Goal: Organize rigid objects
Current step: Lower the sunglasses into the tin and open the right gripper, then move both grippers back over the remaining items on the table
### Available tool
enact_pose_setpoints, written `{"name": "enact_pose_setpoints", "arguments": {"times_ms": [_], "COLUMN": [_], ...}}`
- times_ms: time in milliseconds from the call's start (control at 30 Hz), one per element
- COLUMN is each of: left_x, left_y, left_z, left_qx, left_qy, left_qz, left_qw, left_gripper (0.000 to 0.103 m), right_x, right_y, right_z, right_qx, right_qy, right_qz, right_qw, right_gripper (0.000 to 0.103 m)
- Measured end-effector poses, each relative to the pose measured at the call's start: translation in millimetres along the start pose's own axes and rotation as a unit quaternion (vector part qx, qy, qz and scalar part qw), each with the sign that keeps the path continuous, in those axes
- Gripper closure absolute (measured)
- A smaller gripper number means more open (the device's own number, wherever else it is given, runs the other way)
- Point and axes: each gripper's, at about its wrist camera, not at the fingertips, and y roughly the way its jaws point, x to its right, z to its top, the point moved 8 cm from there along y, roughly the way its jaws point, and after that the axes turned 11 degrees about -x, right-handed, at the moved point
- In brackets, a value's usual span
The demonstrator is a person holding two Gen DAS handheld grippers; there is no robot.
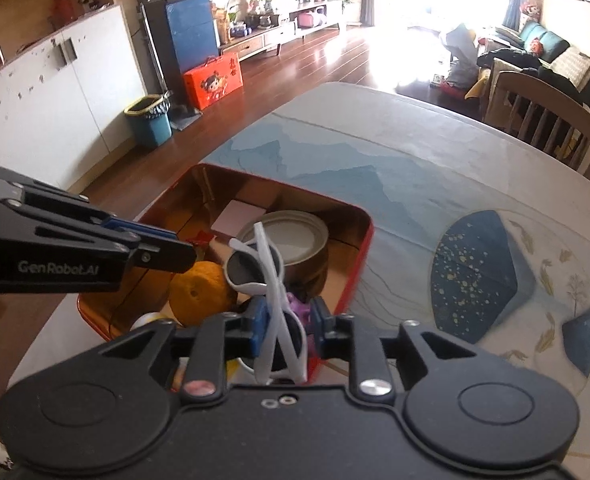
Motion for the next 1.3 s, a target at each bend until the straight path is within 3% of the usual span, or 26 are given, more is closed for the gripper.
{"name": "enact_pose_setpoints", "arguments": {"times_ms": [133,200,500,667,867,967,1067,1300], "left_x": [12.5,21.1,73.4,111.3,152.5,173.6,192.0,227.1], "left_y": [-1.4,-2.4,-2.0,0.1,13.5,21.9,31.1,58.9], "left_z": [4.6,6.7,17.3,23.8,27.0,27.7,28.5,24.8], "left_qx": [0.007,0.012,0.03,0.044,0.04,0.037,0.035,0.021], "left_qy": [0.007,0.012,0.04,0.059,0.074,0.082,0.086,0.106], "left_qz": [0.001,0.001,-0.005,-0.012,-0.018,-0.023,-0.021,-0.009], "left_qw": [1.0,0.9999,0.9987,0.9973,0.9963,0.9957,0.9954,0.9941], "left_gripper": [0.067,0.051,0.049,0.036,0.034,0.028,0.021,0.021], "right_x": [12.5,20.9,81.0,119.0,173.2,200.3,223.6,264.5], "right_y": [-15.2,-23.9,-54.3,-68.0,-82.1,-87.7,-92.6,-93.5], "right_z": [-3.1,-5.4,-34.1,-55.1,-84.9,-99.1,-111.8,-131.0], "right_qx": [0.016,0.024,0.043,0.048,0.05,0.05,0.05,0.048], "right_qy": [0.018,0.028,0.085,0.108,0.141,0.158,0.173,0.189], "right_qz": [0.007,0.01,-0.001,-0.019,-0.044,-0.054,-0.061,-0.079], "right_qw": [1.0,0.999,0.995,0.993,0.988,0.985,0.982,0.978], "right_gripper": [0.072,0.071,0.06,0.05,0.04,0.035,0.027,0.001]}}
